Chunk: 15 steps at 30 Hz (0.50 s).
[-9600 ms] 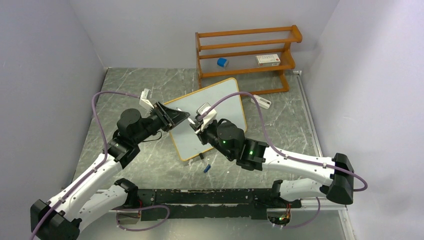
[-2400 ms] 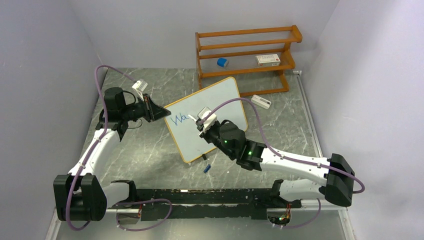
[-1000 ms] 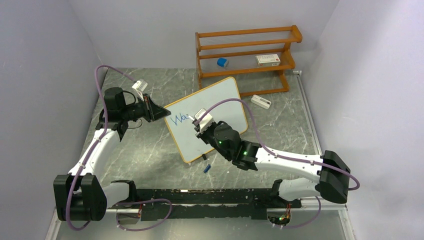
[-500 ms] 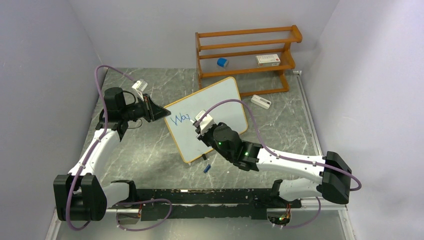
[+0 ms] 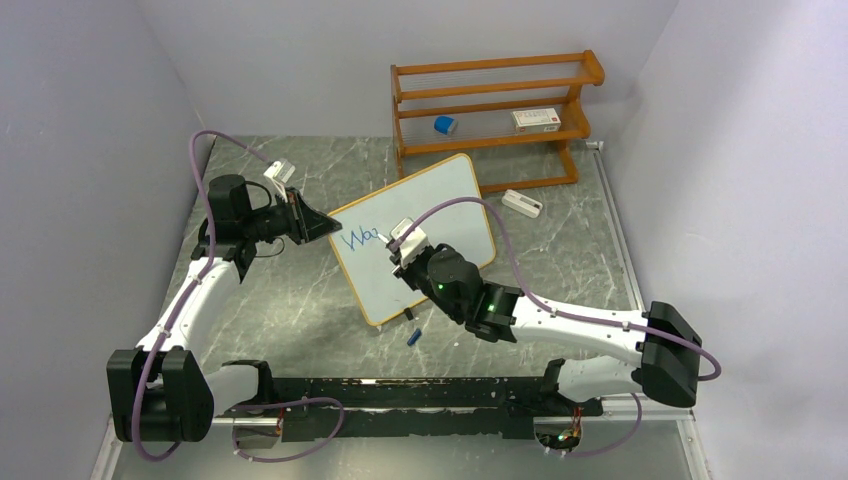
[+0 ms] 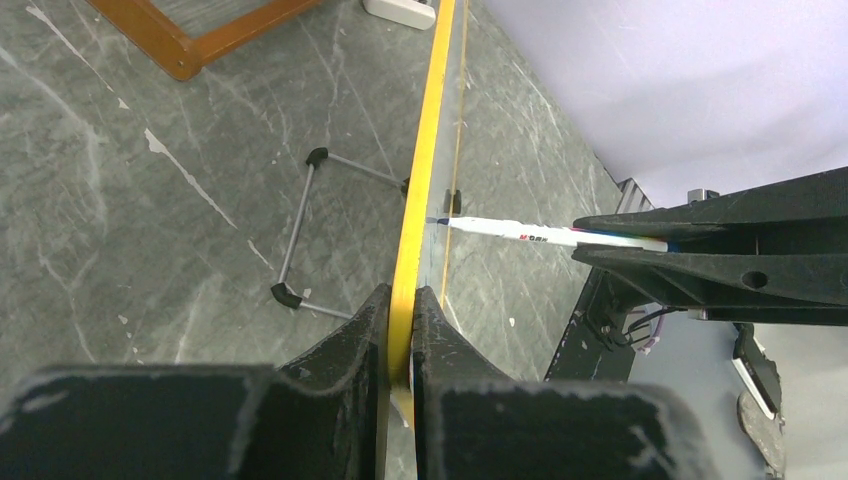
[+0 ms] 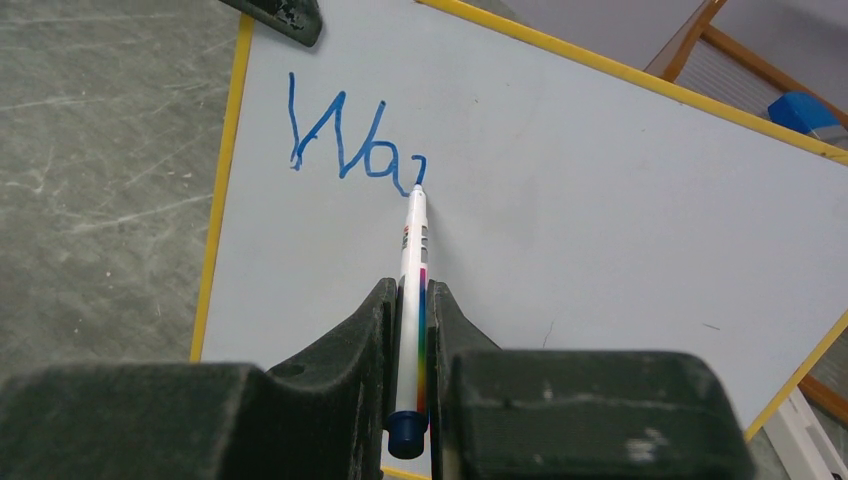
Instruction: Write a sentence on the whiteboard
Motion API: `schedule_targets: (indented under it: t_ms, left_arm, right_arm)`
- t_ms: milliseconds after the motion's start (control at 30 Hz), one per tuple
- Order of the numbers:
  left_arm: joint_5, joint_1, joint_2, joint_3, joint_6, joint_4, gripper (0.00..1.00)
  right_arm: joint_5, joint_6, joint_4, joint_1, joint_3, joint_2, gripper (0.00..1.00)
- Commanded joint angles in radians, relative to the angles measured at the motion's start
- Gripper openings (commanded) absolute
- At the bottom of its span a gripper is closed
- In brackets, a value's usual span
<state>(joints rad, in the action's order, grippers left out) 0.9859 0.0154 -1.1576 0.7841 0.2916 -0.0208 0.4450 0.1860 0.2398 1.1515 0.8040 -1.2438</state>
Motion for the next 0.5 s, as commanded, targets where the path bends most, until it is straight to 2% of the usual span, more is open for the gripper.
schedule_targets:
  t_ms: [0,467]
  left_arm:
    - [-0.033,-0.014,-0.007,-0.011,-0.029,-0.024,0.05]
    - [-0.038,-0.014,-0.006,-0.011,-0.031,-0.029,0.05]
  right_arm:
    - [0.030,0.015,0.069,0.001,-0.009,-0.015,0.00]
    - [0.063,0.026,0.098,0.001,-0.003,-0.040,0.00]
